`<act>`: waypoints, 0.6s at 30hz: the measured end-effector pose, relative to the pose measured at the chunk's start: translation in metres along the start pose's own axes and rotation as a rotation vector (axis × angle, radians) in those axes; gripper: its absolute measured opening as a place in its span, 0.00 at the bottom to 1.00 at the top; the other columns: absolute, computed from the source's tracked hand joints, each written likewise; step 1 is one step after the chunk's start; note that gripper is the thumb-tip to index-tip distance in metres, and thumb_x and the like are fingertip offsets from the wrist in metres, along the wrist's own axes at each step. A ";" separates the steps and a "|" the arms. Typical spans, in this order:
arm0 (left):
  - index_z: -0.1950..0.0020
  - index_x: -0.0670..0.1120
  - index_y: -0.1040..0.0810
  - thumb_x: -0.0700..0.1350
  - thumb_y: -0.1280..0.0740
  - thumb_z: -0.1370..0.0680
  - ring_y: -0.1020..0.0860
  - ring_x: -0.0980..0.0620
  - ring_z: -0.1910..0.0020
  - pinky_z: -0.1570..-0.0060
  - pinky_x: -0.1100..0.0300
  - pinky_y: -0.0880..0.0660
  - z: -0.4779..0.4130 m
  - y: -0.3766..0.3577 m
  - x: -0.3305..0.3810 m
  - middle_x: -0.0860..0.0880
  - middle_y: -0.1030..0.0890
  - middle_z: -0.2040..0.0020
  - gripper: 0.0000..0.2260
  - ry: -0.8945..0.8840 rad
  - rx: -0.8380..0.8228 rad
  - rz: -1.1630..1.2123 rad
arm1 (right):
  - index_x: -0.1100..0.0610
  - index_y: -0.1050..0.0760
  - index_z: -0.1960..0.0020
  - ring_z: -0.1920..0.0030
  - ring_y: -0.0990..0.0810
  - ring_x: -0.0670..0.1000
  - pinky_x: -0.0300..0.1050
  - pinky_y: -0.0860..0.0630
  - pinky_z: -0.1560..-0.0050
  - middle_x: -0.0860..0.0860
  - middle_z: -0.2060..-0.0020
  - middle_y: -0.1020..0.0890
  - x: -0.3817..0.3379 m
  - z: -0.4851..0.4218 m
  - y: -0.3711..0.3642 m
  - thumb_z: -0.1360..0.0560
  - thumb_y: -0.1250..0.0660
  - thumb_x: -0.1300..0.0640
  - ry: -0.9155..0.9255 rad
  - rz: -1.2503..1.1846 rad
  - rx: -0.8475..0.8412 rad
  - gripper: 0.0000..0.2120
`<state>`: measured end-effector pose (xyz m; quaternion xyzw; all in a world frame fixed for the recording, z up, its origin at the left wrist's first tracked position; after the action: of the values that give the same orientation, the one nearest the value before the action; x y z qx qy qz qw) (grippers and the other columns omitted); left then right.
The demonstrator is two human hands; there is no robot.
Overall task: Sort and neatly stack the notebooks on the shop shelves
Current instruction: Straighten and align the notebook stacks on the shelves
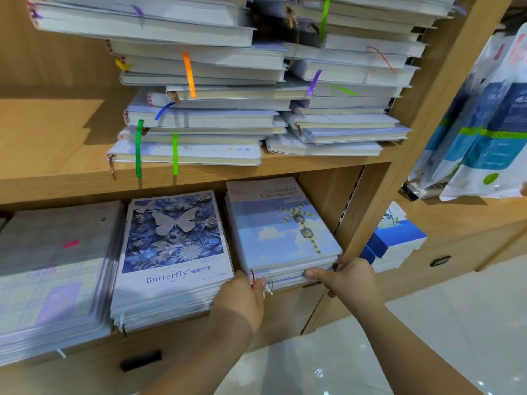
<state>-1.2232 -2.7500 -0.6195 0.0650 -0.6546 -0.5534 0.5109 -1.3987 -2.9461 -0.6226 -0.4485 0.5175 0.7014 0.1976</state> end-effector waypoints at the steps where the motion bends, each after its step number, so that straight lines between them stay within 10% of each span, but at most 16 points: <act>1: 0.41 0.43 0.25 0.57 0.43 0.15 0.20 0.41 0.42 0.46 0.53 0.25 0.001 0.000 0.000 0.43 0.17 0.44 0.18 -0.004 -0.001 -0.011 | 0.51 0.18 0.57 0.70 0.17 0.50 0.40 0.23 0.73 0.50 0.69 0.15 0.000 -0.001 -0.001 0.40 0.14 0.44 0.002 -0.032 -0.018 0.20; 12: 0.44 0.46 0.32 0.56 0.42 0.15 0.20 0.41 0.42 0.49 0.55 0.26 0.007 -0.009 -0.001 0.42 0.18 0.44 0.13 0.031 -0.055 0.096 | 0.51 0.19 0.46 0.66 0.17 0.39 0.31 0.25 0.67 0.40 0.64 0.14 0.009 -0.004 -0.020 0.35 0.15 0.51 -0.031 -0.071 -0.233 0.21; 18: 0.36 0.44 0.31 0.56 0.41 0.16 0.20 0.41 0.41 0.46 0.55 0.25 0.006 -0.013 -0.004 0.42 0.18 0.43 0.17 0.031 -0.057 0.092 | 0.54 0.17 0.47 0.54 0.15 0.52 0.53 0.17 0.48 0.47 0.58 0.13 0.016 -0.009 -0.019 0.37 0.14 0.52 -0.047 -0.044 -0.165 0.22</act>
<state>-1.2319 -2.7479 -0.6311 0.0288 -0.6329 -0.5467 0.5475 -1.3892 -2.9497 -0.6466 -0.4580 0.4433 0.7474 0.1873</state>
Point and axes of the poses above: each hand's wrist, its own z-axis away from the middle knuckle, its own y-axis out of the back of the hand, x = y × z, the point moved 8 cm from there along -z, towards the middle knuckle
